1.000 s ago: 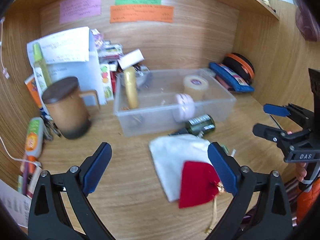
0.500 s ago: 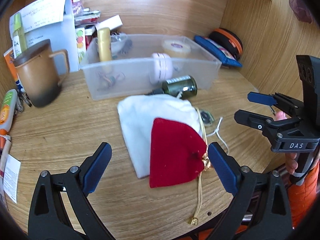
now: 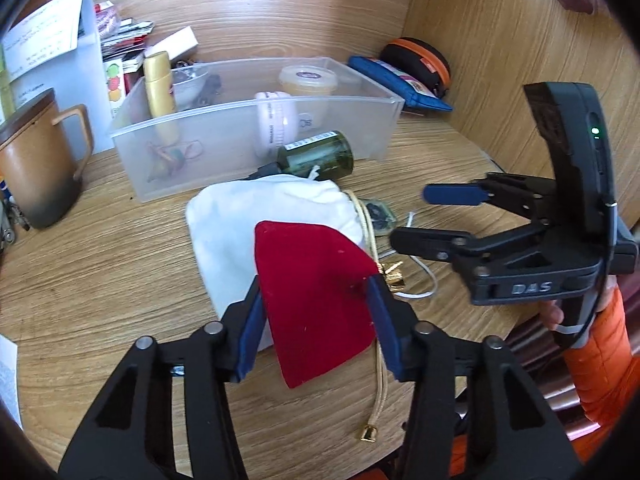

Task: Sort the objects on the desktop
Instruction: 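Grasp the red cloth pouch with the left tool and lift it, then hold the red pouch up with the left tool while the right approaches the green card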

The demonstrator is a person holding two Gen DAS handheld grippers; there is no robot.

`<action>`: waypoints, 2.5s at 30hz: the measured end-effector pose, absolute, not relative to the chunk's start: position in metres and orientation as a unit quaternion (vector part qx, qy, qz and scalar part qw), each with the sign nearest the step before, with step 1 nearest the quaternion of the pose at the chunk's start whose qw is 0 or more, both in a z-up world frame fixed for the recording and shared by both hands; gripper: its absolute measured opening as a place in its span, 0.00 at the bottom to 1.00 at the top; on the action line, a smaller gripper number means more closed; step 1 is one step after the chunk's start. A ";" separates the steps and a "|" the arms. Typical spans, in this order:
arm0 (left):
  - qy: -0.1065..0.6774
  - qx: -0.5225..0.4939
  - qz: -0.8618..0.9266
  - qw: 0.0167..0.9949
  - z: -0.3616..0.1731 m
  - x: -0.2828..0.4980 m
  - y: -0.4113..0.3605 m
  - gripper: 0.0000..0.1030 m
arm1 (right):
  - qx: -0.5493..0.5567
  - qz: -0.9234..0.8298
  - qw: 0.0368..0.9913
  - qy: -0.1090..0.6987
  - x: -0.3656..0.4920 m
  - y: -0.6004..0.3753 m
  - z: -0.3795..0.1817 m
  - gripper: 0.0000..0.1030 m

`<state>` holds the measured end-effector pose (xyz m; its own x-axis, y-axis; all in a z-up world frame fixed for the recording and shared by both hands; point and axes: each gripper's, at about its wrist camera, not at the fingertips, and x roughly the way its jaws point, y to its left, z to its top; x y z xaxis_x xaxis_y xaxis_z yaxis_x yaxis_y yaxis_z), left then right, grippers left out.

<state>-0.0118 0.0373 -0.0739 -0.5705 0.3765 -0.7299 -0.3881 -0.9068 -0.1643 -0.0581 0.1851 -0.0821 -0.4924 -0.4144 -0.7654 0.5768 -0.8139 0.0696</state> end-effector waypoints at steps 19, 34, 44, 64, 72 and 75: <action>-0.040 -0.399 0.888 0.225 -0.067 -0.014 0.022 0.03 | 0.424 -0.840 0.320 0.111 -0.078 0.159 -0.090 0.37; -0.057 -0.360 0.910 0.197 -0.037 -0.016 -0.005 0.03 | 0.399 -0.864 0.294 0.092 -0.067 0.175 -0.068 0.37; -0.060 -0.334 0.921 0.192 -0.015 -0.017 -0.015 0.03 | 0.356 -0.884 0.288 0.094 -0.054 0.182 -0.036 0.37; -0.046 -0.293 0.934 0.199 0.031 -0.042 -0.003 0.03 | 0.318 -0.898 0.291 0.086 -0.057 0.183 -0.001 0.37; -0.037 -0.303 0.934 0.185 0.037 -0.065 -0.006 0.03 | 0.301 -0.904 0.288 0.094 -0.068 0.180 0.015 0.37; -0.035 -0.302 0.936 0.178 0.040 -0.073 -0.009 0.03 | 0.295 -0.906 0.286 0.097 -0.073 0.180 0.021 0.37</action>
